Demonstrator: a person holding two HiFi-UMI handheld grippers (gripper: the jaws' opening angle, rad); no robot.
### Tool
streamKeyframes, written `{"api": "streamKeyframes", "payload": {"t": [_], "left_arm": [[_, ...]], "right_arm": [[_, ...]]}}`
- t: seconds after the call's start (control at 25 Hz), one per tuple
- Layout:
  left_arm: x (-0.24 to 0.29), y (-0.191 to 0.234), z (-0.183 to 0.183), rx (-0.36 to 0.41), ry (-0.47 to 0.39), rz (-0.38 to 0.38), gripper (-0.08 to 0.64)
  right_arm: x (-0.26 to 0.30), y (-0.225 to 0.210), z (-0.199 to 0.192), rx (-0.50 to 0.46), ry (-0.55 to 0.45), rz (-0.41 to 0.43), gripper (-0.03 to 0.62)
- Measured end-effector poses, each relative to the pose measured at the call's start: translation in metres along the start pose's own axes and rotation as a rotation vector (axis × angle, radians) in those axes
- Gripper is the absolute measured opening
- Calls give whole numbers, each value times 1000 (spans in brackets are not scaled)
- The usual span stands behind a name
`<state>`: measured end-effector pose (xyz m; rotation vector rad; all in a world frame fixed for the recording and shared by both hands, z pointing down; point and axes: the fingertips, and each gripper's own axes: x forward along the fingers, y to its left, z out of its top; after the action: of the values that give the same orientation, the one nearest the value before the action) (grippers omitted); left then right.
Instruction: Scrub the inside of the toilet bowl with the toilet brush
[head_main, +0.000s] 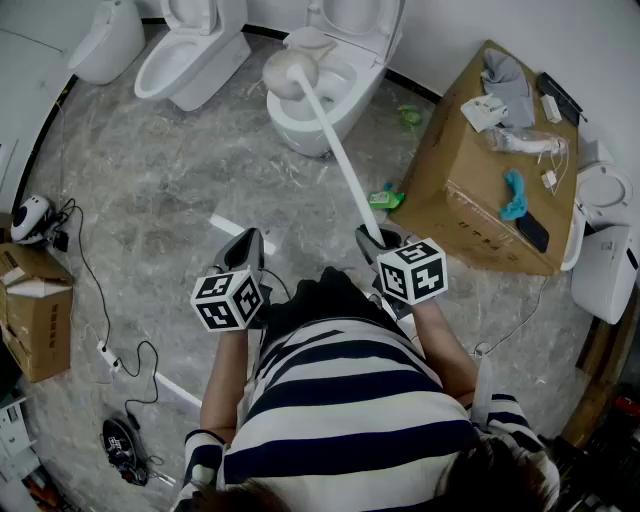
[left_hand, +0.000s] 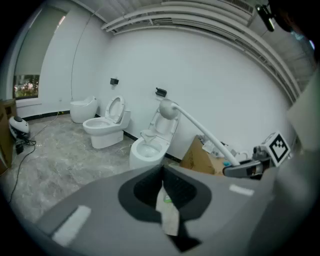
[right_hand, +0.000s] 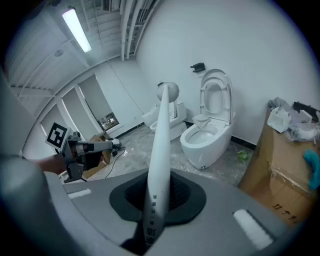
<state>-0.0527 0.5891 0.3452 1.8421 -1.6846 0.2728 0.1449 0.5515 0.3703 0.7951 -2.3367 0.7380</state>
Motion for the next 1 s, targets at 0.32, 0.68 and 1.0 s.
{"api": "streamKeyframes", "payload": {"t": [0.32,0.68,1.0], "left_arm": [[2,-1,0,-12,-7,11,0],[21,-10,12,-23,-24,22,0],[64,-41,28,-36,-26,14,0]], "right_arm": [[3,-8,-4,47,15,5,34],[5,-28,2,17,38,27,34],[5,-69,4,-8,83,49,34]]}}
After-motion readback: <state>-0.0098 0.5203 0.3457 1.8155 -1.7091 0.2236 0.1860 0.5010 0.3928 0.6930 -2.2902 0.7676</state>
